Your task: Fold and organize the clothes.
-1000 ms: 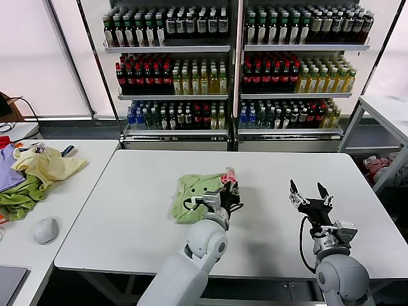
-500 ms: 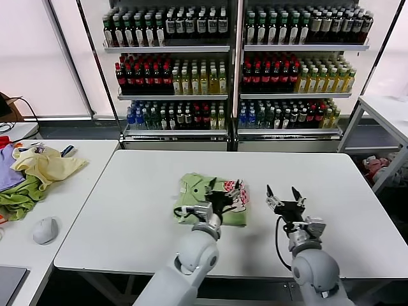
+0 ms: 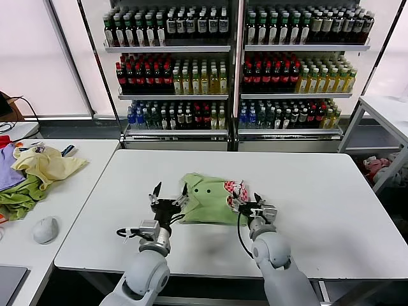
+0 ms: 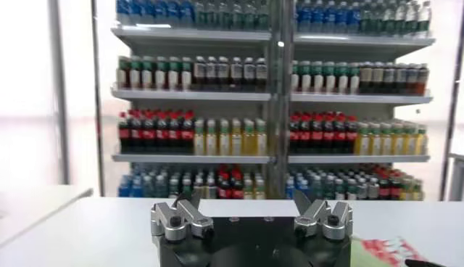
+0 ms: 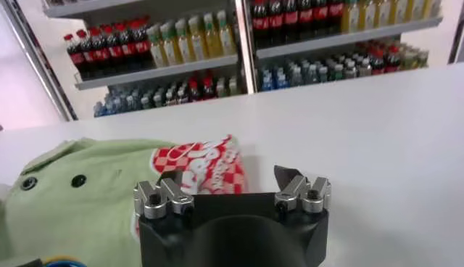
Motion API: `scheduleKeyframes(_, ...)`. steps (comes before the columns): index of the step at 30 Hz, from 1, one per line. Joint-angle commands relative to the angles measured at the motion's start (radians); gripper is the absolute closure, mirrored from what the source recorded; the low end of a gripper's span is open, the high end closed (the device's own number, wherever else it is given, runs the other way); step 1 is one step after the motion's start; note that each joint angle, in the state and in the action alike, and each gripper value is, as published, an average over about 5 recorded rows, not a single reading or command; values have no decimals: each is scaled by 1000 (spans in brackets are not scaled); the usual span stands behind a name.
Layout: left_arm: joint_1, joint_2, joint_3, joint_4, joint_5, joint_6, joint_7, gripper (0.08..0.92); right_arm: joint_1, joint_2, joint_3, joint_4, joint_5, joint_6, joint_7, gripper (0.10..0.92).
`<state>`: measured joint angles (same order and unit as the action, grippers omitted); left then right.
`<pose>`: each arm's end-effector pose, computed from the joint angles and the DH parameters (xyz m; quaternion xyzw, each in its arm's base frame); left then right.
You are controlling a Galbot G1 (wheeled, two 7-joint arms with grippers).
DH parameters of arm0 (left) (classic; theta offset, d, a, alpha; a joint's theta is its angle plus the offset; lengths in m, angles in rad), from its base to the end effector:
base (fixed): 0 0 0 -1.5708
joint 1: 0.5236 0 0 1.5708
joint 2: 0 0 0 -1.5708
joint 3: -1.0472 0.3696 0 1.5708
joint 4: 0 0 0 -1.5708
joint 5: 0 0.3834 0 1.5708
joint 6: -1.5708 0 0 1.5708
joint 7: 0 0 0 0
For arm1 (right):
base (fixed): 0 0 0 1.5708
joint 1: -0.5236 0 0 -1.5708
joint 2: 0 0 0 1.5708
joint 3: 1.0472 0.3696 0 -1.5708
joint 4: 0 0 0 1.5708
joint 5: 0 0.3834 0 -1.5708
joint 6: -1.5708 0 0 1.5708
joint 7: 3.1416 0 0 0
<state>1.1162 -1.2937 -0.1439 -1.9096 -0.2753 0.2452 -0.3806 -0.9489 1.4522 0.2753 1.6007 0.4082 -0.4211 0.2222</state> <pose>0.3165 -0.0627 -0.2921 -0.0378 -0.9982 0.0025 0.0455 0.4057 0.0511 -0.3285 0.0484 -0.9773 -0.0883 0.1864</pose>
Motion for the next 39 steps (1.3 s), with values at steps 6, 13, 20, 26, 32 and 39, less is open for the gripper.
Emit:
scheduleKeyframes(6,153,83,-85,-109,34,-41,3,177,162,74,-44,-229,47,-27,26,292)
scheduleKeyframes(13,153,85,-76,-106,34,-38,5,177,189,-34,-19,-253,-80,-26,-23,499)
scheduleKeyframes(20,141,84,-64,-89,43,-36,9,177,221,-183,42,-290,-176,13,-98,689)
scheduleKeyframes(26,132,72,-47,-72,60,-38,11,177,227,-246,94,-324,-237,130,-177,811)
scheduleKeyframes(32,116,60,-31,-63,86,-41,14,177,153,-243,120,-234,-259,293,-158,814)
scheduleKeyframes(39,107,54,-18,-80,113,-52,26,177,-35,-246,215,-7,-233,323,-148,614)
